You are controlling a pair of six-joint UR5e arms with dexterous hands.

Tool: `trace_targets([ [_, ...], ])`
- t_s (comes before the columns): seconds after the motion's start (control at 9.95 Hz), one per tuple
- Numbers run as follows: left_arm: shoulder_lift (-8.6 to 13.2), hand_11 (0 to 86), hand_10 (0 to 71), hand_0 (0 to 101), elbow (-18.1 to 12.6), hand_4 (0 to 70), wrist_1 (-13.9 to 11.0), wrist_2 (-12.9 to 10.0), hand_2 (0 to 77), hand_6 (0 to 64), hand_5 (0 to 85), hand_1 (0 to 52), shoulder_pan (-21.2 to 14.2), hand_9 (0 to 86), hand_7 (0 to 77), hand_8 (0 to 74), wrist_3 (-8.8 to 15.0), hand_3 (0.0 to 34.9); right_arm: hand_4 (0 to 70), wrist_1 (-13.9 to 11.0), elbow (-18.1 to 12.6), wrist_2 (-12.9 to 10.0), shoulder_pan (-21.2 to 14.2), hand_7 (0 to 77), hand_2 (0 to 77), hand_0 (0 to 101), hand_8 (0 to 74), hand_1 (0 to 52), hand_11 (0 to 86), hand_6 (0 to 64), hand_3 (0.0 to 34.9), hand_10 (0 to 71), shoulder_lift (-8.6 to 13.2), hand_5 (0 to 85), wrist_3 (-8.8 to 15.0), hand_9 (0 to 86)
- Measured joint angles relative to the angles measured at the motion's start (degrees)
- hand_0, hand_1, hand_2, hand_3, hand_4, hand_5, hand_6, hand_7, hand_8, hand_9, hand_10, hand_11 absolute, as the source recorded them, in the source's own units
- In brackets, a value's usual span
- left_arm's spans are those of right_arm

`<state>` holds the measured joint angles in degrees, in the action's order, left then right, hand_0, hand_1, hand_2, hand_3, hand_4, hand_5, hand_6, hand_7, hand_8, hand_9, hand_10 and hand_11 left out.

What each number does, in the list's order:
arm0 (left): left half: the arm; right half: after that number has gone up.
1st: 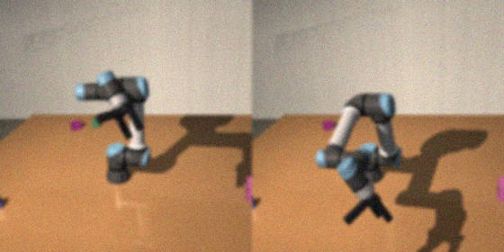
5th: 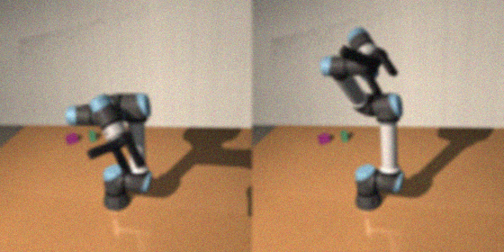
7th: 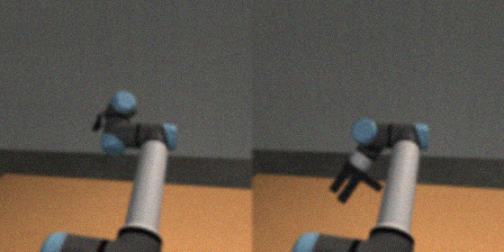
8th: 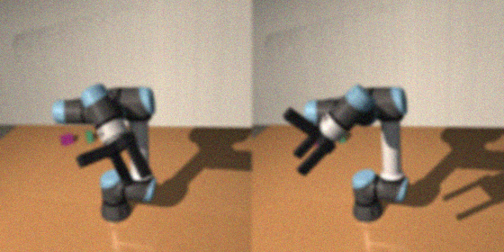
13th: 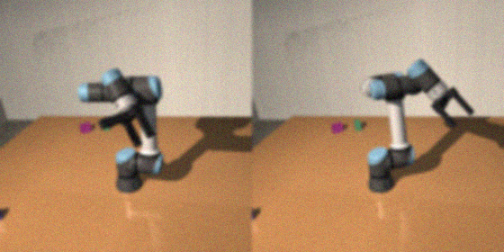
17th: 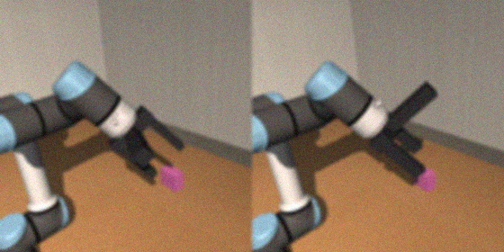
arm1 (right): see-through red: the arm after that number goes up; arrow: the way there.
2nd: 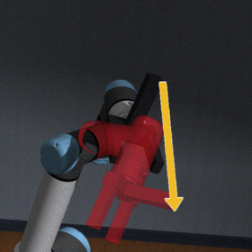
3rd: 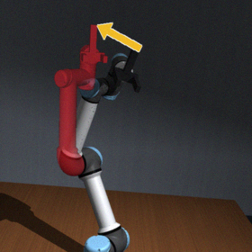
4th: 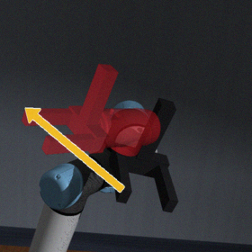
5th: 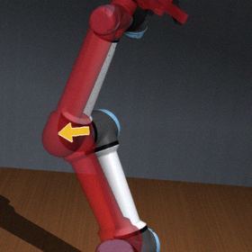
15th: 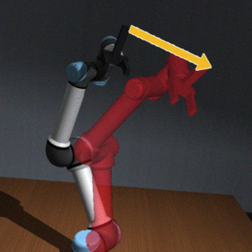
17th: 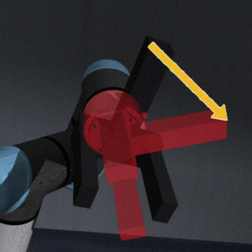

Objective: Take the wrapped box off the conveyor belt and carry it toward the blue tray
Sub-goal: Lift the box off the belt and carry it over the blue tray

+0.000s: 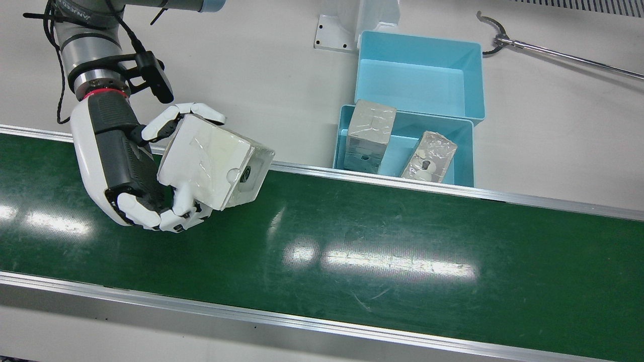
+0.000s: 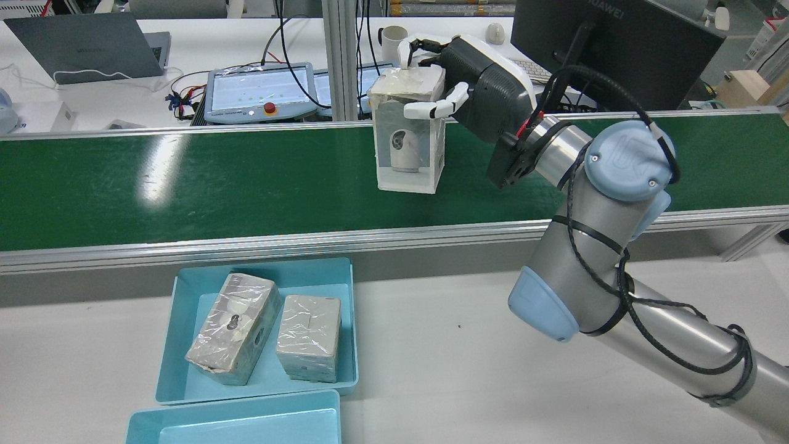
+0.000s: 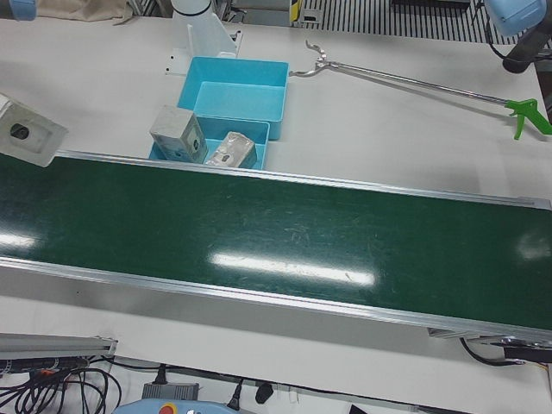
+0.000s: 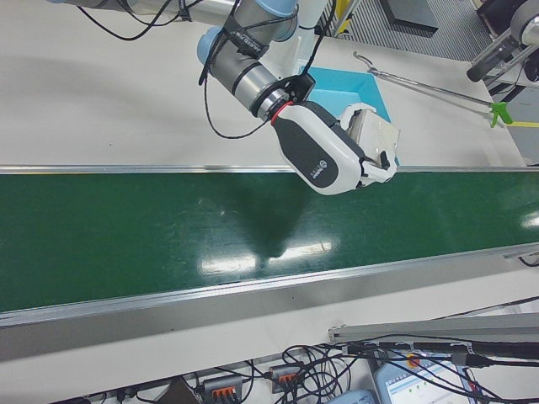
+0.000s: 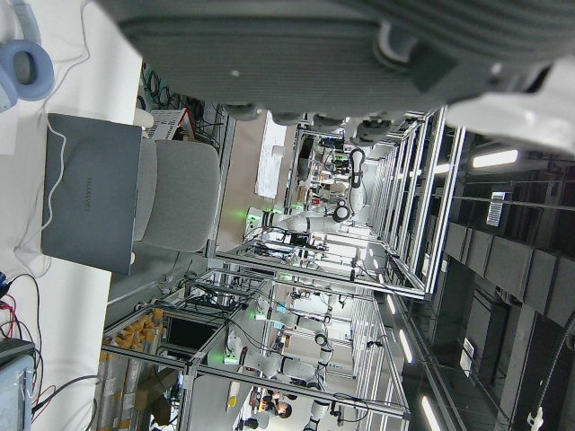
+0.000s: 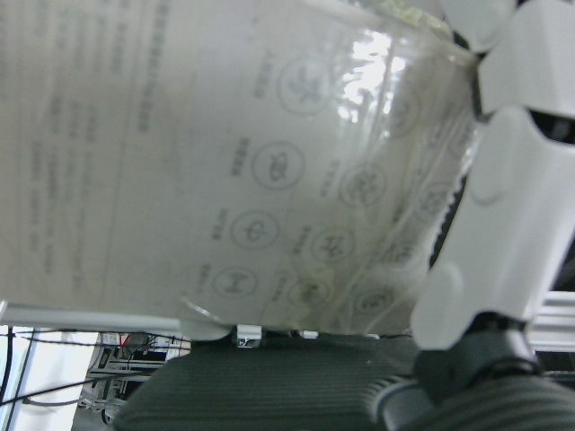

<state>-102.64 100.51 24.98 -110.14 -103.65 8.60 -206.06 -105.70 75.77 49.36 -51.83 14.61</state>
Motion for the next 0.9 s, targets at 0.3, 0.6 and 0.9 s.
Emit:
trace_targets([
  [0.3, 0.0, 0.0, 0.5, 0, 0.0, 0.0, 0.0, 0.0, 0.5, 0.5, 1.1, 0.0, 0.0, 0.0, 0.0, 0.0, 0.0, 0.0, 33.3, 0.1, -0.9, -7.1, -11.1, 77.4, 37.6, 49, 70.4, 2.2, 81.8, 61.1, 5.8, 69.8, 3.4, 71.4, 5.6, 81.3],
  [0.6, 0.0, 0.0, 0.5, 0, 0.0, 0.0, 0.0, 0.0, 0.5, 0.5, 1.1, 0.0, 0.0, 0.0, 0.0, 0.0, 0.0, 0.0, 34.9, 0.3, -1.5, -11.5, -20.6, 77.4, 33.8, 49, 69.8, 2.2, 81.8, 61.6, 4.1, 69.3, 5.0, 70.9, 10.4, 81.3],
  [0.9, 0.0, 0.0, 0.0, 0, 0.0, 0.0, 0.0, 0.0, 0.5, 0.5, 1.1, 0.0, 0.0, 0.0, 0.0, 0.0, 0.0, 0.0, 16.4, 0.4, -1.4, -11.9, -23.2, 77.4, 33.8, 51, 27.8, 2.2, 82.4, 51.8, 10.2, 35.5, 4.8, 56.2, 11.2, 70.9],
])
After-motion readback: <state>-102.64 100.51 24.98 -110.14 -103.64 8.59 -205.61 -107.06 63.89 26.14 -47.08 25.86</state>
